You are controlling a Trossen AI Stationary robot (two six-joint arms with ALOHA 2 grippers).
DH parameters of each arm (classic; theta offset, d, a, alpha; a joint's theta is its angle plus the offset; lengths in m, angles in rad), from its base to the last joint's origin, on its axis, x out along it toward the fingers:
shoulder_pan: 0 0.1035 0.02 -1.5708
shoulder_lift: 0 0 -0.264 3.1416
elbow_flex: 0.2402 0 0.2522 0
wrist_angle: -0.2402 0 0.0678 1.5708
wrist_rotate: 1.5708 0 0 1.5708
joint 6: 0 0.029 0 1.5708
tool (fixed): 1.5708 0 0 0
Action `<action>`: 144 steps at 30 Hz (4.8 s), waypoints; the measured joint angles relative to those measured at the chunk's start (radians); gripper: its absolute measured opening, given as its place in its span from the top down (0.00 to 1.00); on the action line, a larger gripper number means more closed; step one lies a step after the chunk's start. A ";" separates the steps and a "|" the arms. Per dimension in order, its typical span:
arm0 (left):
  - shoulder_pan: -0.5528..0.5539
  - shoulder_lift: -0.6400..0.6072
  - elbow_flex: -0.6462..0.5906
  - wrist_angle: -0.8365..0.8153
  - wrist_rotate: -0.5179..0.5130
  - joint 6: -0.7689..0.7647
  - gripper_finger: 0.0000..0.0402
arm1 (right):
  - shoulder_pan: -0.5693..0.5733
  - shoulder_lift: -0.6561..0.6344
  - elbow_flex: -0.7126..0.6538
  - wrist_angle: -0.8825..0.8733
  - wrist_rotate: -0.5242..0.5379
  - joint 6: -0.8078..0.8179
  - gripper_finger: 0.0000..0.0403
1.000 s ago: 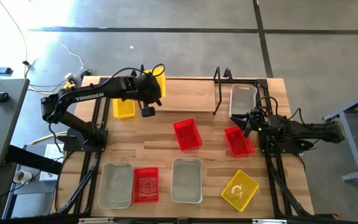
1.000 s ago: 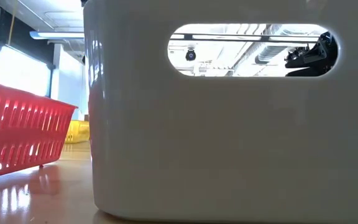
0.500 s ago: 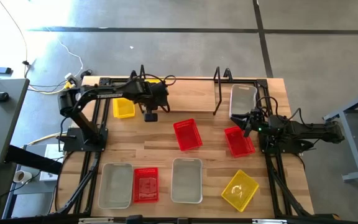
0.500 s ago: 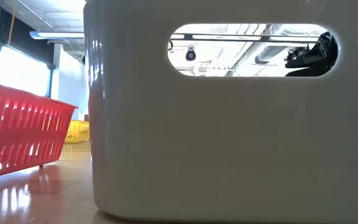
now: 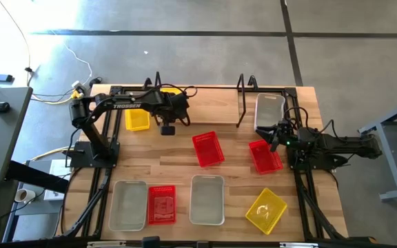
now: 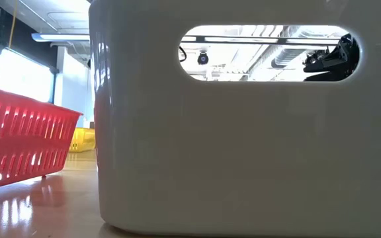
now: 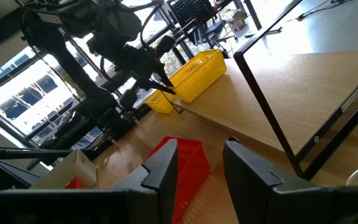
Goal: Stack baskets on shelf by color
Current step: Put the middle left yellow basket on the shelf, then put the top right white bin on the shelf
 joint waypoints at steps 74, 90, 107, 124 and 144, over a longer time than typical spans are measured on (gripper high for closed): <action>-0.178 -0.329 0.343 -0.214 0.114 -0.177 0.63 | -0.377 1.049 0.762 -0.980 -0.291 -0.506 0.59; -0.178 -0.329 0.343 -0.214 0.115 -0.184 0.63 | -0.396 1.297 0.762 -0.979 -0.230 -0.499 0.59; -0.178 -0.328 0.342 -0.214 0.113 -0.184 0.63 | -0.396 1.393 0.762 -0.987 -0.140 -0.508 0.95; -0.178 -0.328 0.342 -0.214 0.110 -0.184 0.63 | -0.304 1.294 0.789 -1.128 -0.138 -0.322 1.00; -0.178 -0.328 0.342 -0.214 0.109 -0.208 0.63 | -0.249 1.230 1.295 -1.283 0.092 -0.259 1.00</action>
